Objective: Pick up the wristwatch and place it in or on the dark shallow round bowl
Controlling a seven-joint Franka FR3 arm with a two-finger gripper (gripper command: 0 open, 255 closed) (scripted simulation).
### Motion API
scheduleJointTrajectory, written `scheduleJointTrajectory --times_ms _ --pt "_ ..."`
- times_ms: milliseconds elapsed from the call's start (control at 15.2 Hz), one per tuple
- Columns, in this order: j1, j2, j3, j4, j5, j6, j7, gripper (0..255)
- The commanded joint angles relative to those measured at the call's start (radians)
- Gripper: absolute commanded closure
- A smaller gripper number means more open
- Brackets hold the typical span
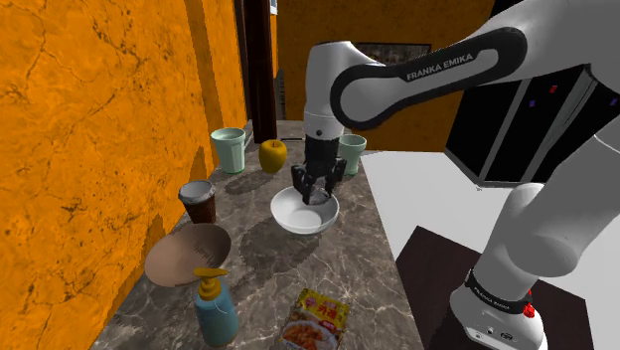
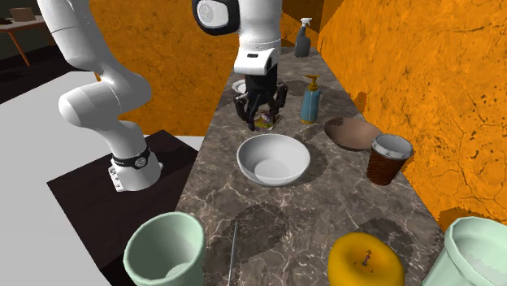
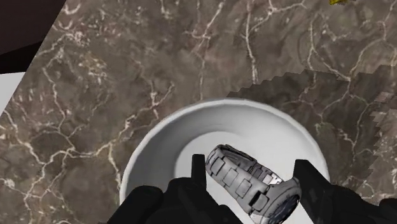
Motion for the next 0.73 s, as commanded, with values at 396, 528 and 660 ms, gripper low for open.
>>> scheduleJointTrajectory --times_ms 396,528,660 --pt "0.038 0.291 0.1 0.3 -0.108 -0.009 0.194 255" --pt "0.057 0.371 0.115 0.389 -0.147 -0.024 0.242 255" --pt "0.083 0.453 0.125 0.485 -0.188 -0.044 0.288 255"
